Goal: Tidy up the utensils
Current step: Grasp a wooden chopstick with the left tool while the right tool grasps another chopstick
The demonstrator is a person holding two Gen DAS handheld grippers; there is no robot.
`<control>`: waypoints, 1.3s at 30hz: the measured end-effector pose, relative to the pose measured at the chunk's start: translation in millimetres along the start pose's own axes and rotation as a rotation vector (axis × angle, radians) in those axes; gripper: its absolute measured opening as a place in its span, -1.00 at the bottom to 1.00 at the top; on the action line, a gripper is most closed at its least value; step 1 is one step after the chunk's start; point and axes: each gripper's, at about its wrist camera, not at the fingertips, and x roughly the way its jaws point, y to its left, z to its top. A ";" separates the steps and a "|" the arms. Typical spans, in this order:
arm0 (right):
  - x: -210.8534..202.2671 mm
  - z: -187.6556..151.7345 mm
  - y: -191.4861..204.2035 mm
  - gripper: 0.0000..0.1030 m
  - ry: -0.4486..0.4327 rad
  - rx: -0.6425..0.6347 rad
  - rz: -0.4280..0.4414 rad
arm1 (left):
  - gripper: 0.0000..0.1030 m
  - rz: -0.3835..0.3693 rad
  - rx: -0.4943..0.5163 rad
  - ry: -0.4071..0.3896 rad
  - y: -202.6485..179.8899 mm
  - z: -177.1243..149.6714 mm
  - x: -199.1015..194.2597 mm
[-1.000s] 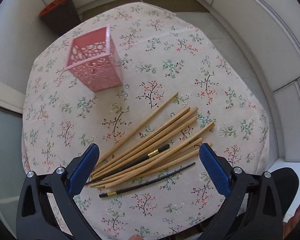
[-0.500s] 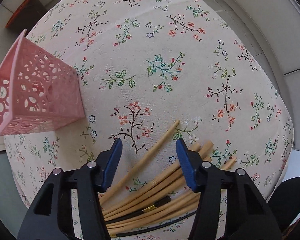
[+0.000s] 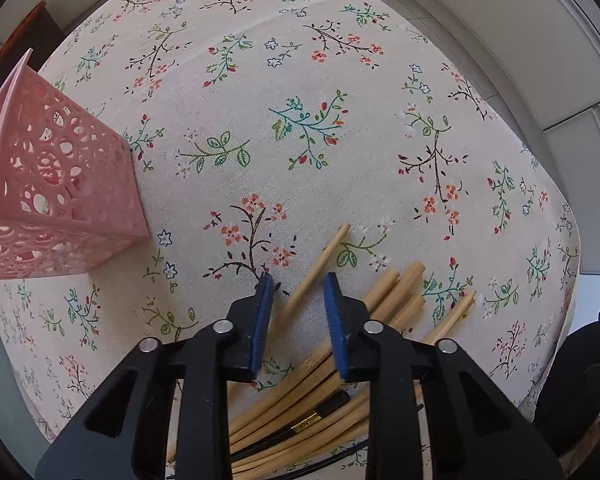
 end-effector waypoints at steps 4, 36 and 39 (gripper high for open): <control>11.4 -3.3 9.1 0.87 0.048 0.005 0.002 | -0.74 -0.028 -0.012 -0.030 5.0 -19.0 -0.4; 72.3 23.7 182.2 0.21 0.252 -0.313 0.157 | -0.91 -0.080 -0.145 -0.740 49.7 -206.6 -262.2; 85.5 24.5 204.1 0.20 0.249 -0.417 0.121 | -0.91 -0.075 -0.165 -0.772 58.0 -218.0 -270.2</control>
